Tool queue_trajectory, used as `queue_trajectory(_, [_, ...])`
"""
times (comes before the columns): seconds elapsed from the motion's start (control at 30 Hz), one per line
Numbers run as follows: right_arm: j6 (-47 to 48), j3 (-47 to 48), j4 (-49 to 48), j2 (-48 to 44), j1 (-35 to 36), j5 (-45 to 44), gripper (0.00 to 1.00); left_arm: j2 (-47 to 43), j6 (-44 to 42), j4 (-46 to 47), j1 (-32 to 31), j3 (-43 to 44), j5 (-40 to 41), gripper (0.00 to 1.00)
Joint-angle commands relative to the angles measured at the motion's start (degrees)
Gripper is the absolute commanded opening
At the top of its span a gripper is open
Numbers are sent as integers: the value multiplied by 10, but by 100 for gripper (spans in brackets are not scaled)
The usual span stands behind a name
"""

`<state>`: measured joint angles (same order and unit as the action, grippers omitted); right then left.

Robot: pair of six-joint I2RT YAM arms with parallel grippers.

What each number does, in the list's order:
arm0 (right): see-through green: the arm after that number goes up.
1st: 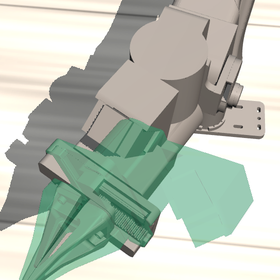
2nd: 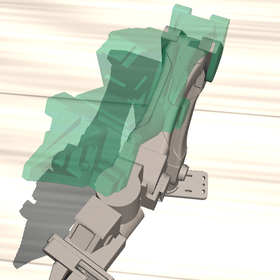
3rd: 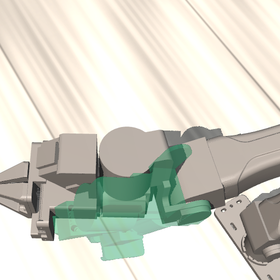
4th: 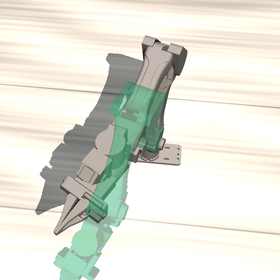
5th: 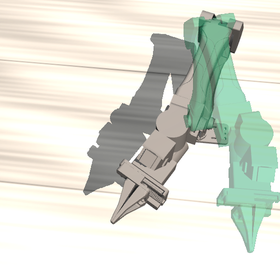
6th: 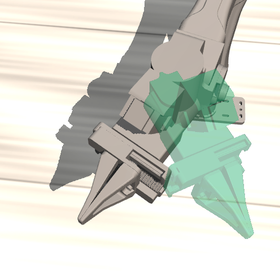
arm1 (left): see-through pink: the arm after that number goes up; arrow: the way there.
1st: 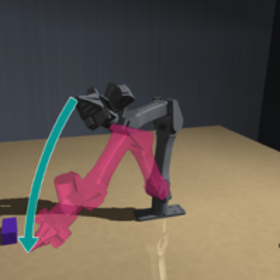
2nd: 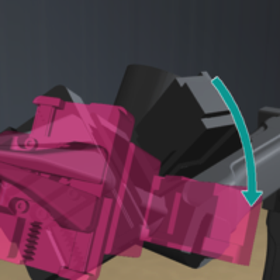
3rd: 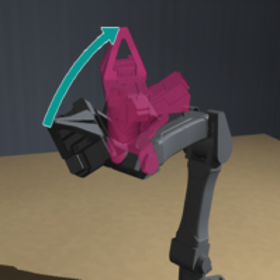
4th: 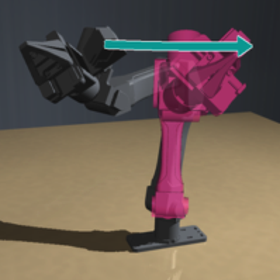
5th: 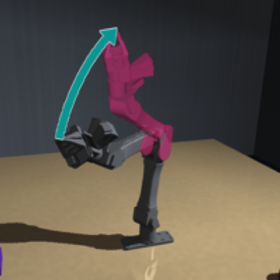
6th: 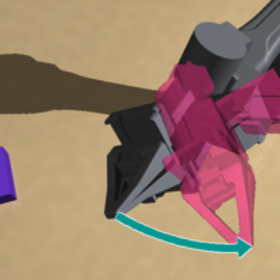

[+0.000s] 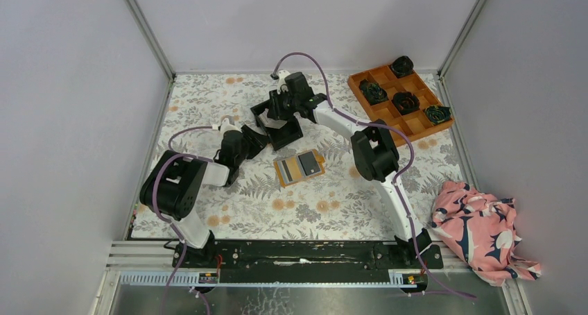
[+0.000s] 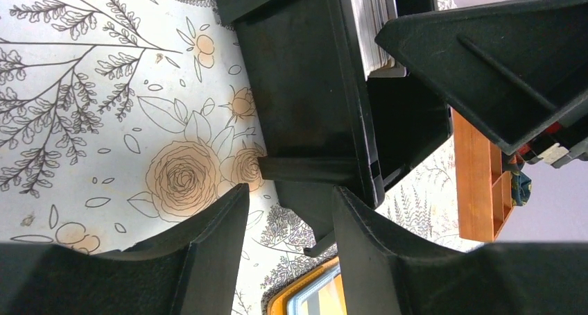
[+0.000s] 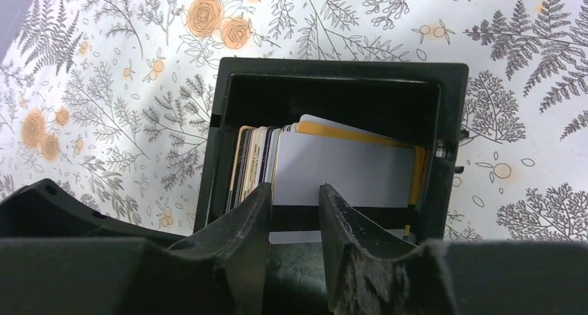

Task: Put the credit cards into the card holder
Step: Pick up the credit card from the storage box.

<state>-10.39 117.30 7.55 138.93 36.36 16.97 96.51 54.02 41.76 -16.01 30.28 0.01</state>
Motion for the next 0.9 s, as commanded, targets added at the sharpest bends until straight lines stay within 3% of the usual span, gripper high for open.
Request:
queue_trajectory(0.0, [-27,9,-20,-21,5,37,37,8,-1,30,6,26,-7,55])
queue_trajectory(0.87, [-18,-65,-37,-122,15,-15,22,-41,-4,10,5,6,-4,55])
